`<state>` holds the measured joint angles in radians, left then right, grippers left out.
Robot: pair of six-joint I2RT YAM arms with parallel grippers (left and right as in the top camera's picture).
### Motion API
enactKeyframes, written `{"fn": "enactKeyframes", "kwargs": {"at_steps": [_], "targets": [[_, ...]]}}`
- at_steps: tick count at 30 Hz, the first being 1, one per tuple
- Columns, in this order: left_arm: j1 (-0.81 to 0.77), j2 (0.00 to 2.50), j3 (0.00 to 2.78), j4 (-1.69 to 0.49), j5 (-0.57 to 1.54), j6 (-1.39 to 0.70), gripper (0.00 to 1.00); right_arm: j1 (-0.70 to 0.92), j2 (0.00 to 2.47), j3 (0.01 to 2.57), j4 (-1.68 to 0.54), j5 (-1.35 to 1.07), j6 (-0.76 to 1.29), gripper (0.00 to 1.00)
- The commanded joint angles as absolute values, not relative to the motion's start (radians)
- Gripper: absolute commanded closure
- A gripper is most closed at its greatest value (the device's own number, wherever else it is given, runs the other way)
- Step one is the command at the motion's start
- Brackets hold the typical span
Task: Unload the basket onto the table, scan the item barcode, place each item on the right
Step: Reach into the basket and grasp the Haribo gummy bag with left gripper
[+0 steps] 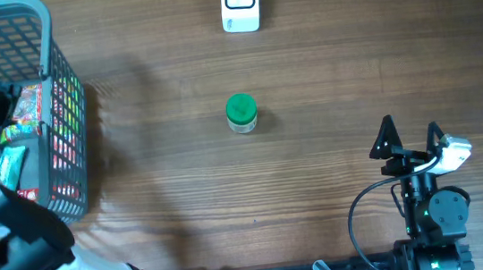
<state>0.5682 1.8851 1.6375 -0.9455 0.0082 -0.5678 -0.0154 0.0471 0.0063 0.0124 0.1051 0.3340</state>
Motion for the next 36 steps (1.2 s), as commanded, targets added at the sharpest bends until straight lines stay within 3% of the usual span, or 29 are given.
{"fn": "enactKeyframes", "kwargs": {"at_steps": [1, 8, 16, 17, 18, 20, 21, 28, 36], "targets": [[0.544, 1.975, 1.638, -0.887, 0.019, -0.675, 0.0, -0.01, 0.049, 0.005, 0.015, 0.093, 0.317, 0.0], [0.502, 2.087, 1.638, -0.782, 0.034, -0.728, 0.0, -0.01, 0.049, 0.005, 0.015, 0.093, 0.317, 0.0], [0.477, 2.22, 1.638, -0.811, 0.032, -0.776, 0.0, -0.01, 0.049, 0.005, 0.015, 0.093, 0.317, 0.0], [0.48, 2.232, 1.637, -0.82, 0.032, -0.786, 0.08, -0.01, 0.049, 0.005, 0.015, 0.093, 0.316, 0.0], [0.483, 2.239, 1.637, -0.825, 0.032, -0.794, 0.25, -0.01, 0.049, 0.005, 0.015, 0.093, 0.316, 0.0], [0.492, 2.236, 1.638, -0.826, 0.032, -0.794, 0.77, -0.01, 0.049, 0.005, 0.015, 0.093, 0.316, 0.0], [0.501, 2.222, 1.639, -0.828, 0.037, -0.793, 0.96, -0.01, 0.049, 0.005, 0.015, 0.093, 0.316, 0.0], [0.53, 2.037, 1.65, -0.867, 0.044, -0.793, 0.96, -0.01, 0.049, 0.005, 0.015, 0.093, 0.317, 0.0], [0.535, 1.583, 1.676, -0.919, 0.044, -0.793, 0.96, -0.01, 0.049, 0.005, 0.015, 0.093, 0.316, 0.0]]}}
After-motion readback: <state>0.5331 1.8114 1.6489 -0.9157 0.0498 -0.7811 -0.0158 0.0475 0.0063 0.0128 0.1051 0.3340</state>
